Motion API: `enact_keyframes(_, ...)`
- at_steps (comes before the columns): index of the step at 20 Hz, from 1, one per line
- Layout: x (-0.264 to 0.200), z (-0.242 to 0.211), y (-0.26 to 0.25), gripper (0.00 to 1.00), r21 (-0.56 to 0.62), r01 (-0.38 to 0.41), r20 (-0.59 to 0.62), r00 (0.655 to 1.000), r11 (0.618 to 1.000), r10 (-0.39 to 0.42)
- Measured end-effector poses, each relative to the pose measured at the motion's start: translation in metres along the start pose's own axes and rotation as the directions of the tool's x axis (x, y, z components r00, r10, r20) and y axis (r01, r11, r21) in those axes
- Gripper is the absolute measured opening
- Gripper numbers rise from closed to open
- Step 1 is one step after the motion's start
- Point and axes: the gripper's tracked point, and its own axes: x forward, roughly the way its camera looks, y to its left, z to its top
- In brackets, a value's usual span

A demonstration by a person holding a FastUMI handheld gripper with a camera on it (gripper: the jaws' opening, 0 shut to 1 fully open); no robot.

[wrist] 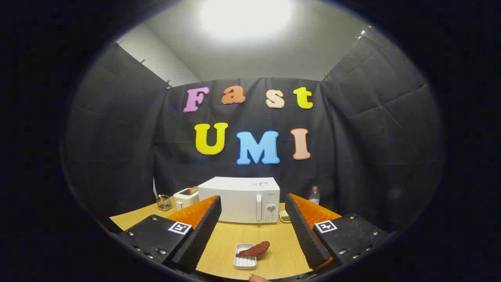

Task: Open the microwave, put the food inside, and close the microwave door.

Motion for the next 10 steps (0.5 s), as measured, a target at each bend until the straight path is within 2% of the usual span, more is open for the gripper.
enact_keyframes(10,0.0067,-0.0039,0.0004,0.99,0.0,-0.003,-0.004,1.0,1.0,0.003)
